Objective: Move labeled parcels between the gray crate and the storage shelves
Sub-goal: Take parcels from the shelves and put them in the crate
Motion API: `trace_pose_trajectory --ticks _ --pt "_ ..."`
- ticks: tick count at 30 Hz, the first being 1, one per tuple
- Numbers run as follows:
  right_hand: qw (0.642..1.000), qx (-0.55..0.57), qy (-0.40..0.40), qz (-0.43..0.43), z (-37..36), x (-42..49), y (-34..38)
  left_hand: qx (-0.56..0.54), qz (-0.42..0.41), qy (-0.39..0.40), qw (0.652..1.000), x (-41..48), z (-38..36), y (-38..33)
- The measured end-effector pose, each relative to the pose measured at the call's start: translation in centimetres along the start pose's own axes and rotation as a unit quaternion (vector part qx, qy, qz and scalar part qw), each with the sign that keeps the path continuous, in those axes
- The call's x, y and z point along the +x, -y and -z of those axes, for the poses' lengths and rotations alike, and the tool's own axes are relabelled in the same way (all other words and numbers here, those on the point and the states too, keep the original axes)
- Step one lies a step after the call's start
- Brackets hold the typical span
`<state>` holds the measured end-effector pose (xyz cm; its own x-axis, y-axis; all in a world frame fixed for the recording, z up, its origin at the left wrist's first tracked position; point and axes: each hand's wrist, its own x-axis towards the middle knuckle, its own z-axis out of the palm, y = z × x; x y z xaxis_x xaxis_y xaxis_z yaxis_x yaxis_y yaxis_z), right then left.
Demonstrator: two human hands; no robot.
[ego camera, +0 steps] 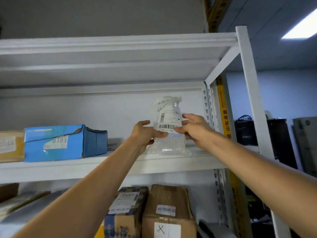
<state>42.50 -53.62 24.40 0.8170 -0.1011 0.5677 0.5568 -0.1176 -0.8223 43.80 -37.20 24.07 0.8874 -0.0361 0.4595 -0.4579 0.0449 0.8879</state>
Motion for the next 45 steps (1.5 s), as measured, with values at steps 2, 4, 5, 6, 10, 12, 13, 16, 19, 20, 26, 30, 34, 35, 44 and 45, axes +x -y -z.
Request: trace_pose_trajectory --ticks 2,4,5,6,10,12,13,16,19,20,26,30,34,35,44,45 --pt "0.997 -0.025 0.0 0.066 -0.4 -1.3 0.4 -0.016 -0.039 0.029 0.999 -1.3 0.2 -0.3" --pt "0.995 -0.023 0.014 0.101 -0.9 -2.8 1.1 -0.042 -0.067 0.044 0.996 -2.6 0.6 -1.0" --pt "0.994 -0.014 0.023 0.108 -1.1 -3.7 1.4 -0.057 -0.077 0.047 0.994 -3.3 0.9 -1.5" --pt "0.992 -0.007 0.03 0.119 -1.4 -4.5 1.6 -0.069 -0.089 0.057 0.992 -3.9 1.4 -1.9" --pt "0.989 0.027 0.016 0.147 -2.8 -8.2 2.6 -0.068 -0.102 0.085 0.989 -6.6 3.8 -2.8" --pt "0.988 0.014 -0.001 0.154 -4.0 -10.0 2.8 -0.016 -0.117 0.062 0.991 -7.8 5.2 -2.2" --pt "0.988 0.001 -0.006 0.156 -4.7 -11.1 2.7 -0.002 -0.124 0.056 0.991 -8.5 5.9 -1.8" --pt "0.985 -0.058 -0.012 0.165 -6.2 -13.6 2.7 -0.01 -0.135 0.06 0.989 -10.3 7.5 -0.9" --pt "0.983 -0.093 -0.007 0.155 -6.7 -15.9 3.2 -0.022 -0.124 0.066 0.99 -12.6 8.7 -0.7" --pt "0.983 -0.091 -0.011 0.156 -6.9 -16.5 3.3 -0.026 -0.127 0.069 0.989 -13.2 9.1 -0.7" --pt "0.985 -0.101 -0.005 0.142 -7.2 -18.2 4.8 -0.029 -0.104 0.067 0.992 -15.4 10.1 -1.8" --pt "0.978 -0.104 -0.087 0.155 -8.2 -19.4 5.1 -0.074 -0.079 0.055 0.993 -17.2 9.7 -1.9" --pt "0.97 -0.104 -0.144 0.166 -9.6 -20.2 5.3 -0.047 -0.106 0.046 0.992 -18.9 9.4 -2.6" --pt "0.973 -0.101 -0.137 0.157 -9.7 -20.4 5.5 -0.029 -0.119 0.051 0.991 -19.3 9.6 -2.9" --pt "0.984 0.172 0.038 0.003 -8.7 -21.7 5.8 -0.046 -0.102 0.221 0.969 -21.6 11.2 -4.0" --pt "0.98 0.192 0.053 -0.004 -8.4 -21.8 5.5 -0.047 -0.108 0.219 0.969 -21.5 11.3 -3.9"
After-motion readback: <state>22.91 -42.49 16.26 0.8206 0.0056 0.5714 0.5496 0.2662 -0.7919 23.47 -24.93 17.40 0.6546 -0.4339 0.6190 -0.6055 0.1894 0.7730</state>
